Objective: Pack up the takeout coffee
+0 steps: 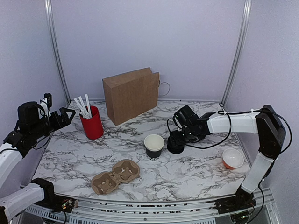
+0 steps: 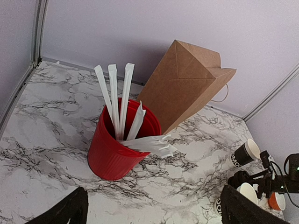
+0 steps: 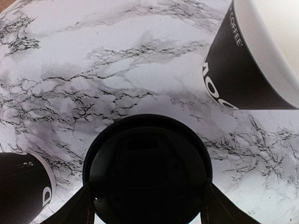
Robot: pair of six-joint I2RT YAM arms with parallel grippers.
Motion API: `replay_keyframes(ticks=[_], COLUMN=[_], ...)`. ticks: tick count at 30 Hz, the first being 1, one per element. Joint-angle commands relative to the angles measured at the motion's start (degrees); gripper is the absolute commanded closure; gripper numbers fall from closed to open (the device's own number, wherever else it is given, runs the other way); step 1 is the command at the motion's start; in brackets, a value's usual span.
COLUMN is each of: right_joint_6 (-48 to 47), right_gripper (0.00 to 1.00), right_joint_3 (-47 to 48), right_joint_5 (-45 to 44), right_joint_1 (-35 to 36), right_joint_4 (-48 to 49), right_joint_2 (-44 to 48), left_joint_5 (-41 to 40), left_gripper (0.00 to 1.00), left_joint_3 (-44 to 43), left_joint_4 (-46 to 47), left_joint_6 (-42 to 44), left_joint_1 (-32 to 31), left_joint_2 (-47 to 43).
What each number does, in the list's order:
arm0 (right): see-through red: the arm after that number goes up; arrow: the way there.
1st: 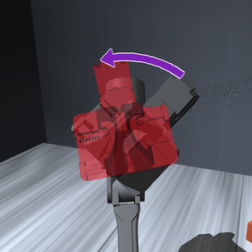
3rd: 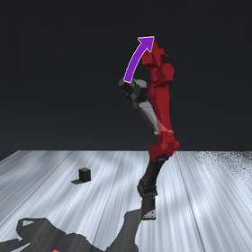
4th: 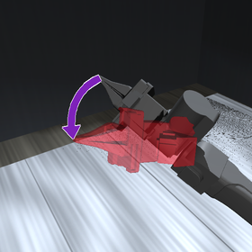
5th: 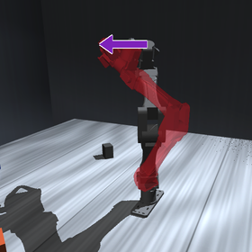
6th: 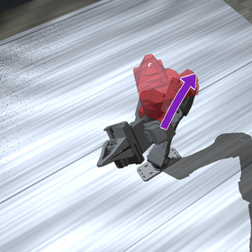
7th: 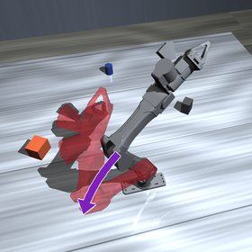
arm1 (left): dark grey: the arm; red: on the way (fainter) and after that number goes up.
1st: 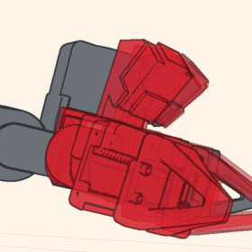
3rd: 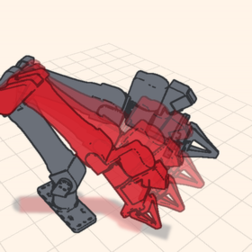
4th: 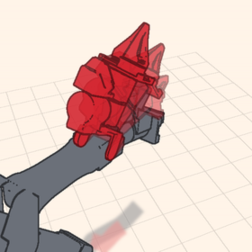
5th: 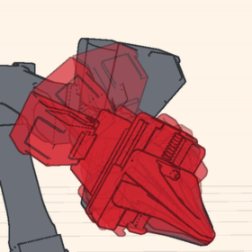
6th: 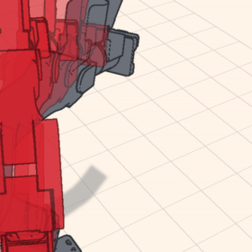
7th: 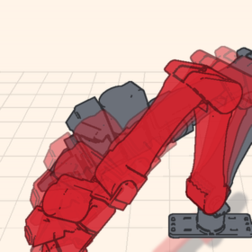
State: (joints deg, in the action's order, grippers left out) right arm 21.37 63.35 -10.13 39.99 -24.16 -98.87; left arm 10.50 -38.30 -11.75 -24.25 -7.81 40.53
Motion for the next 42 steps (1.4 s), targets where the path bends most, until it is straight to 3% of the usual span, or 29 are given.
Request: replay_keyframes(ticks=[1,17,36,42], right_joint_6=[1.6,3.4,3.1,3.5], right_gripper=[0.29,0.21,0.22,0.28], right_joint_3=[-0.9,-3.2,-2.9,-2.9], right_joint_5=[1.3,1.8,2.9,4.0], right_joint_1=[-1.0,-1.3,-2.8,-3.1], right_joint_4=[2.3,4.0,5.7,6.5], right_joint_2=[1.1,1.8,0.4,-0.1], left_joint_5=[0.8,0.9,1.0,1.0], left_gripper=[0.01,0.01,0.01,0.01], left_joint_3=[-0.8,-0.8,-0.7,-0.7], left_joint_4=[2.0,2.0,2.1,2.1], left_joint_6=[0.1,0.1,0.1,0.1], left_joint_1=[0.4,0.6,0.7,0.7], left_joint_2=[0.2,-0.1,-0.3,-0.4])
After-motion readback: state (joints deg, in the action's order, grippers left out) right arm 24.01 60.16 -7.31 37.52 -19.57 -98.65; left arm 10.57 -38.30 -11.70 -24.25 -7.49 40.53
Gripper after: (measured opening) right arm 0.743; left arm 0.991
